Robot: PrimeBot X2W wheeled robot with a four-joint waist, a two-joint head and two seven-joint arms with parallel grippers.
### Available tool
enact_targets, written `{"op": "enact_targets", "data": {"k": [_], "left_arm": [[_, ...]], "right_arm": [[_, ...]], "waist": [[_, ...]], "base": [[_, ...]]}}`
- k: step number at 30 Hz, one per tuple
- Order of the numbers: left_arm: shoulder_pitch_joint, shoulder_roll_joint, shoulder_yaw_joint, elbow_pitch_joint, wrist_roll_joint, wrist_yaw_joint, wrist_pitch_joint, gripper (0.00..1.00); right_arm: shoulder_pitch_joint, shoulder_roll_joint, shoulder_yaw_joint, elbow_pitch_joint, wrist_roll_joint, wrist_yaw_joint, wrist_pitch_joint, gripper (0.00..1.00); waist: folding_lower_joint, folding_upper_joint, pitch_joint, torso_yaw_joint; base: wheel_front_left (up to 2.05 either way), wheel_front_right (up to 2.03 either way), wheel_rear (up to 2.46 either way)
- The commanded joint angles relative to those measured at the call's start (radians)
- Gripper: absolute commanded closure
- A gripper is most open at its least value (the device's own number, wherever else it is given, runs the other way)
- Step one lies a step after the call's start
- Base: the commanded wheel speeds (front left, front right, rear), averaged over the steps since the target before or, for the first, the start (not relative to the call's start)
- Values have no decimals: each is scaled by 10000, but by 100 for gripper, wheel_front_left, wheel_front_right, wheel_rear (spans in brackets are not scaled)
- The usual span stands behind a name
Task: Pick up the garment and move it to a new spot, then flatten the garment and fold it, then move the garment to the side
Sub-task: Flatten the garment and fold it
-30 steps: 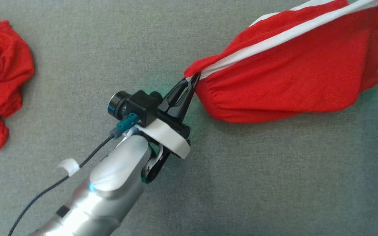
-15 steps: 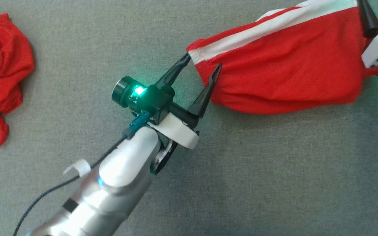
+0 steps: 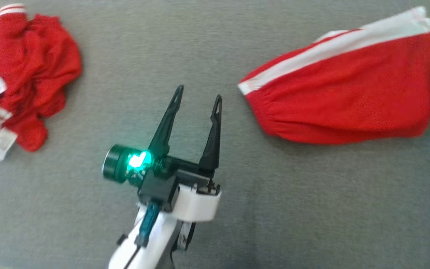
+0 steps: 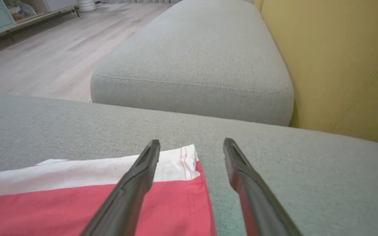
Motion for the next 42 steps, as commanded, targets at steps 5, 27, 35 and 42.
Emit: {"op": "enact_targets", "data": {"k": [5, 27, 35, 42], "left_arm": [[442, -18, 235, -933, 574, 84, -39, 0], [511, -19, 417, -1060, 897, -15, -39, 0], [511, 90, 725, -988, 1067, -228, -39, 0], [592, 75, 808, -866, 1100, -383, -39, 0]], "right_arm": [[562, -639, -123, 415, 680, 65, 411, 0], [1009, -1195, 287, 59, 1985, 65, 1694, 100], [905, -1710, -87, 483, 1690, 65, 1075, 100], [640, -1694, -496, 658, 1423, 65, 625, 100]], "waist": [[1, 0, 78, 802], [1, 0, -31, -477], [1, 0, -316, -1547], [1, 0, -484, -1939]], "base": [[0, 0, 0], [0, 0, 0], [0, 0, 0], [0, 0, 0]]}}
